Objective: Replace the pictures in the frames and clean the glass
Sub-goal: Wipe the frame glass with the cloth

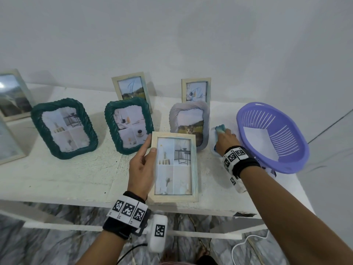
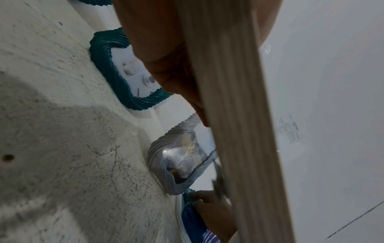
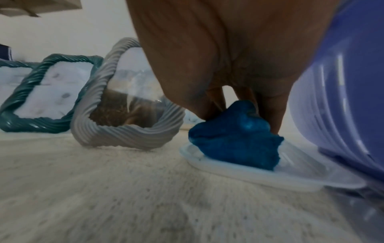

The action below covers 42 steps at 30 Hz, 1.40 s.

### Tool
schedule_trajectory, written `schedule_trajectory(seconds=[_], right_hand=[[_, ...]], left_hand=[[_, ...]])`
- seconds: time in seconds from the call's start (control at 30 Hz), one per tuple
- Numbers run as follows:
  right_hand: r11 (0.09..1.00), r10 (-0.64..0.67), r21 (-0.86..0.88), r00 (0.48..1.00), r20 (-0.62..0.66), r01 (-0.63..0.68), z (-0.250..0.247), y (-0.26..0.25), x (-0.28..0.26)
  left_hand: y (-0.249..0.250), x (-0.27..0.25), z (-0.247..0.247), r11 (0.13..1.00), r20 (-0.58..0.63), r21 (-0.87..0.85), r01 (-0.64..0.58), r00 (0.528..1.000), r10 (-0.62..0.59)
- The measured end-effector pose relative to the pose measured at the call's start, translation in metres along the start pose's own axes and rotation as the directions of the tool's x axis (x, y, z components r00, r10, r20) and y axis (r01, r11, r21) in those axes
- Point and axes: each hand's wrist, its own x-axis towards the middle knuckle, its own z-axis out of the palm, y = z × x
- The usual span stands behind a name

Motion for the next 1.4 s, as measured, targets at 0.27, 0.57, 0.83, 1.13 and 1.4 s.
schedule_trajectory(seconds=[0.27, 0.57, 0.83, 1.13, 1.4], right_hand=[[0.992, -0.076, 0.092, 0.991, -0.107, 0.086, 0.005, 0.005, -0.024], [-0.006, -0.073, 0.988, 0.985, 0.153, -0.154, -0.013, -0.033, -0.133], [-0.106, -0.089, 0.994, 0.995, -0.035, 0.026, -0.006, -0.055, -0.165], [0.149, -0.161, 0.944, 0.949, -0.269, 0.293, 0.003, -0.069, -0.179], [0.491, -0.173, 0.754, 0.897, -0.407, 0.437, -0.003, -0.043, -0.175]], left_hand=[[0.001, 0.000, 0.003, 1.000, 0.010, 0.000, 0.028, 1.000, -0.028], [0.007, 0.001, 0.012, 0.999, -0.070, -0.012, 0.050, 0.996, -0.051], [0.001, -0.010, 0.019, 0.971, 0.189, 0.151, 0.186, 0.959, -0.213], [0.010, -0.022, 0.035, 0.943, 0.434, -0.004, 0.332, 0.850, -0.297], [0.014, -0.026, 0.046, 0.929, 0.458, -0.045, 0.368, 0.834, -0.308]])
